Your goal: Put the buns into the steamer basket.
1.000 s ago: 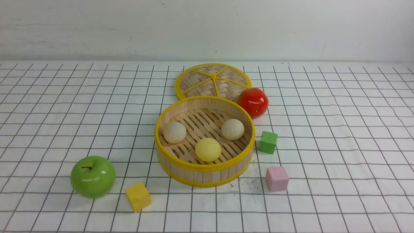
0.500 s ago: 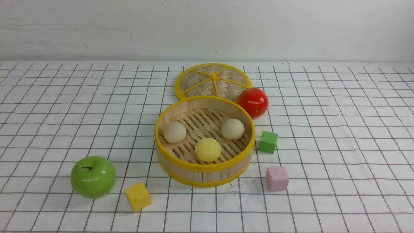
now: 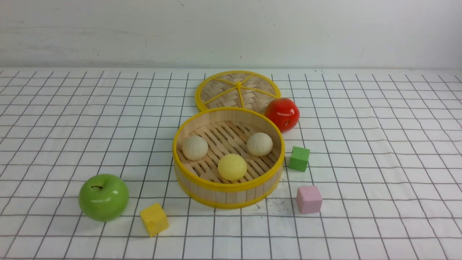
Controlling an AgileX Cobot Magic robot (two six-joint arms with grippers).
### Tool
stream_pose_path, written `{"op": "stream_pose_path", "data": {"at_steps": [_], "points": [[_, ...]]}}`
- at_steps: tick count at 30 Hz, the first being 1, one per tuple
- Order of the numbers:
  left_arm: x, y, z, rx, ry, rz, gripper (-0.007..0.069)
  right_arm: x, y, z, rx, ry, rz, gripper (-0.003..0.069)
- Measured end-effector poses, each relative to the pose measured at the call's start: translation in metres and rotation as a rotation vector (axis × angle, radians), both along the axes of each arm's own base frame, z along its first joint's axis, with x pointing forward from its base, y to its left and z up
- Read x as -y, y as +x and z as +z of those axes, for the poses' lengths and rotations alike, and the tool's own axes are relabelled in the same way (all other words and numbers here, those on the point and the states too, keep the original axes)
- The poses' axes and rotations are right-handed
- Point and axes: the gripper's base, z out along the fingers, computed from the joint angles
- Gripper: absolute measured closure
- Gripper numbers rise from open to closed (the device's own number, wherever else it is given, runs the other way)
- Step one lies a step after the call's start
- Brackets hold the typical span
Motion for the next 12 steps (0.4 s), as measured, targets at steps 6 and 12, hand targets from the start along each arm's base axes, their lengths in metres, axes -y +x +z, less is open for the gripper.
{"op": "stream_pose_path", "data": {"at_steps": [6, 12], "points": [[0.0, 0.0, 0.0, 0.0, 0.0, 0.0, 0.0386, 0.0, 0.0, 0.0, 0.0, 0.0, 0.0, 0.0482], [0.0, 0.0, 0.0, 0.0, 0.0, 0.0, 0.0386, 0.0, 0.0, 0.0, 0.0, 0.0, 0.0, 0.0475]]}}
